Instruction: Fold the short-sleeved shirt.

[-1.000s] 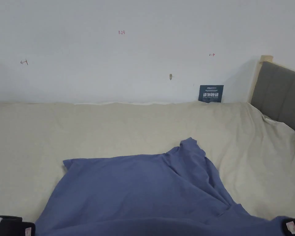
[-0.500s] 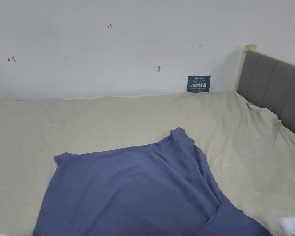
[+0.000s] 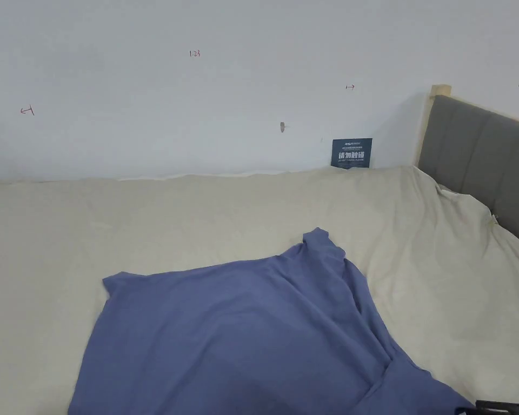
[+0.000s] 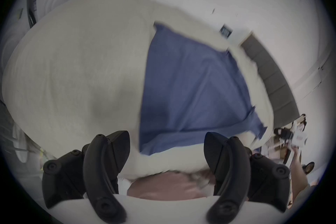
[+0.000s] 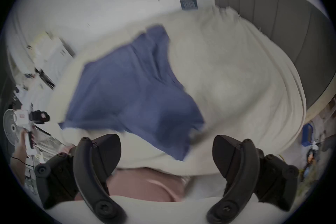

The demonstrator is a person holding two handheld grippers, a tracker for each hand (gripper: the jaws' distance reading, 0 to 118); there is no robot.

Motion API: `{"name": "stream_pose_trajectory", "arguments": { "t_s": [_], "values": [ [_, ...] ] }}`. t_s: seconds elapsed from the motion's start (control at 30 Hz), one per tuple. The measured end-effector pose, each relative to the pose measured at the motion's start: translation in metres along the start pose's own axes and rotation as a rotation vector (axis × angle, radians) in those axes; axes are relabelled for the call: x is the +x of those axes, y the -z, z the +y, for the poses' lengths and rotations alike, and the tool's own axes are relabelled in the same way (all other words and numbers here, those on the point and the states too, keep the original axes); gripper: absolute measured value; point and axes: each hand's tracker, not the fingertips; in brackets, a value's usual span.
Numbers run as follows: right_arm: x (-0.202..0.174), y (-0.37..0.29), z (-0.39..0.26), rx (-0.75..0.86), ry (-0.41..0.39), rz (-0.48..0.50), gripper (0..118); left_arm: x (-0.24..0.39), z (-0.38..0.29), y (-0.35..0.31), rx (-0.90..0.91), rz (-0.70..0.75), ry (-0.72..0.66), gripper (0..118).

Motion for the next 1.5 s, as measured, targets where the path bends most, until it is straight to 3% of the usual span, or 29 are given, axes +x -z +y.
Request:
{"name": "stream_pose_trajectory", "arguments": {
  "t_s": [0.03,0.07,0.1,0.13,0.27,0.37,0.43,0.5,0.6,0.73,0.77,0.83,0.87,0.9,0.93,0.97,1.0,1.13,1.33,1.37,1.4,1.47,1.5],
  "values": [
    [-0.011,-0.009,-0.002,0.076,0.007,0.048,72,0.008,-0.004,-0.01,0.077,-0.012,0.01,74],
    [-0.021,-0.014,-0.005,0.133,0.02,0.081,46,0.016,-0.009,-0.017,0.16,-0.015,0.015,53],
    [-0.028,-0.017,-0.008,0.178,0.027,0.09,6,0.022,-0.014,-0.021,0.21,-0.012,0.018,11],
    [-0.037,-0.019,-0.011,0.223,0.029,0.084,1,0.029,-0.018,-0.024,0.254,0.009,0.028,1],
    [-0.075,-0.03,-0.029,0.403,-0.02,0.103,1,0.043,-0.034,-0.037,0.419,0.048,0.079,1],
    [-0.087,-0.04,-0.037,0.524,0.057,0.109,1,0.051,-0.053,-0.051,0.575,0.142,0.147,1],
    [-0.09,-0.042,-0.04,0.529,0.081,0.125,1,0.052,-0.057,-0.056,0.558,0.16,0.156,1],
    [-0.093,-0.04,-0.033,0.512,0.054,0.119,1,0.044,-0.056,-0.059,0.531,0.167,0.167,1],
    [-0.1,-0.037,-0.026,0.493,-0.021,0.072,1,0.036,-0.044,-0.055,0.411,0.235,0.233,1],
    [-0.105,-0.029,-0.021,0.43,0.027,0.161,1,0.005,-0.016,0.001,-0.092,0.088,0.179,1],
    [-0.107,-0.024,-0.021,0.407,0.035,0.185,1,0.001,-0.015,0.016,-0.145,0.075,0.168,1],
    [-0.111,-0.016,-0.025,0.394,0.028,0.18,1,-0.013,-0.011,0.04,-0.175,0.193,0.182,1],
    [-0.118,-0.014,-0.026,0.379,0.02,0.179,1,-0.021,-0.007,0.049,-0.17,0.23,0.168,6],
    [-0.121,-0.011,-0.028,0.361,0.013,0.178,1,-0.025,-0.008,0.054,-0.165,0.23,0.14,39],
    [-0.123,-0.008,-0.029,0.348,0.008,0.179,1,-0.031,-0.006,0.063,-0.174,0.207,0.105,81],
    [-0.124,-0.006,-0.031,0.338,0.005,0.182,1,-0.037,-0.006,0.072,-0.201,0.191,0.069,111],
    [-0.125,-0.004,-0.033,0.326,0.003,0.189,1,-0.042,-0.007,0.081,-0.236,0.176,0.038,118],
    [-0.125,0.006,-0.036,0.272,-0.006,0.192,1,-0.049,-0.014,0.1,-0.27,0.1,-0.043,118],
    [-0.127,0.018,-0.038,0.224,-0.008,0.193,1,-0.035,-0.023,0.108,-0.258,0.168,0.049,118],
    [-0.128,0.02,-0.038,0.216,-0.014,0.19,1,-0.032,-0.024,0.104,-0.238,0.178,0.069,115],
    [-0.127,0.021,-0.04,0.208,-0.019,0.186,1,-0.029,-0.025,0.101,-0.195,0.211,0.107,102],
    [-0.127,0.025,-0.041,0.199,-0.025,0.179,1,-0.027,-0.029,0.094,-0.154,0.328,0.182,53],
    [-0.127,0.027,-0.041,0.196,-0.024,0.179,1,-0.029,-0.03,0.09,-0.137,0.311,0.194,13]
  ]
}}
